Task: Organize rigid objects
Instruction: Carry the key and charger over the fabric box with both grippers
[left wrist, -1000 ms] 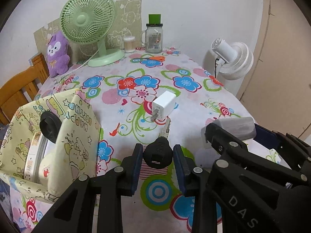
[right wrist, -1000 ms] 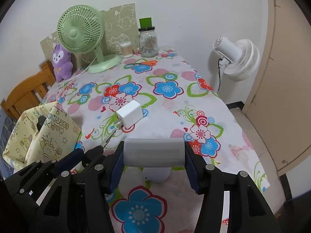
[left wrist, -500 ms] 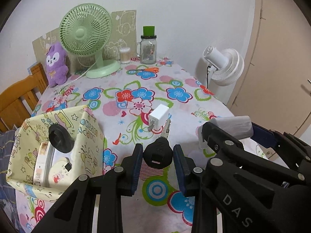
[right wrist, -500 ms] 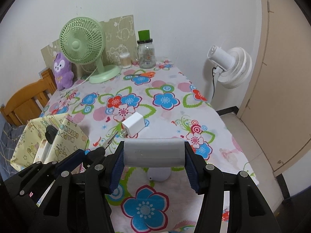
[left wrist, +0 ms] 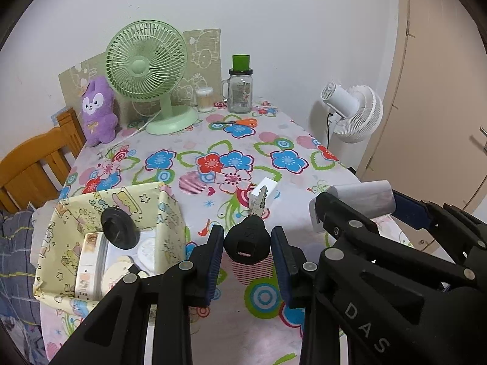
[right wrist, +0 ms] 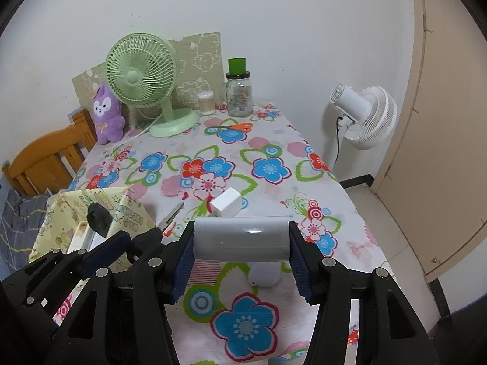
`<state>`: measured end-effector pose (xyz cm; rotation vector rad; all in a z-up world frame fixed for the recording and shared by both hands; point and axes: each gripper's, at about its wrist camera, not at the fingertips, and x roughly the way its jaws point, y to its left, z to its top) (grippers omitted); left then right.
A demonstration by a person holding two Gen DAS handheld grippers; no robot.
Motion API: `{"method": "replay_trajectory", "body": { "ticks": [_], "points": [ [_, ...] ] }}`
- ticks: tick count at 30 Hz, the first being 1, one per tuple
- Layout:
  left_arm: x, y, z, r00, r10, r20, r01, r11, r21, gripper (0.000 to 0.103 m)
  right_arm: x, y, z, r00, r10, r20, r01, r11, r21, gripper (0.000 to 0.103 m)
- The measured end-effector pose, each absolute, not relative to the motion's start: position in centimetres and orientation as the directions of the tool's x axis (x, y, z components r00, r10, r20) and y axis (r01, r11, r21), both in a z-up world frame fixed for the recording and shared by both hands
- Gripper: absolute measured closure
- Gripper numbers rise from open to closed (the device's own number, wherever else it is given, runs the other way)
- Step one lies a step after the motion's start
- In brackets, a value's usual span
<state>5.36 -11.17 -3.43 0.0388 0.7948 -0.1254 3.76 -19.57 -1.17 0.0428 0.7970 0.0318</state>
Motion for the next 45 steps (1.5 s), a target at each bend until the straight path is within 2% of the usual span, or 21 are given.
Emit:
{"method": "replay_trajectory", "body": {
  "ticks": [24,45],
  "points": [
    [5.1,-6.4,-1.8,0.702,-0.088,-0.707,0.115,0.993,-0.009,0.071,4.2,-14.7,0.5,0.701,0.074,-0.71,-0.05,0.997,0.055,0.044],
    [5.7,-0.8,-3.0,0.683,-0.06,-0.728,0.066,0.998,-0.02,0.071,5.6,-8.8,-0.5,0.669,0.113,-0.734,-0.107,0.993,0.055,0.044]
  ]
}}
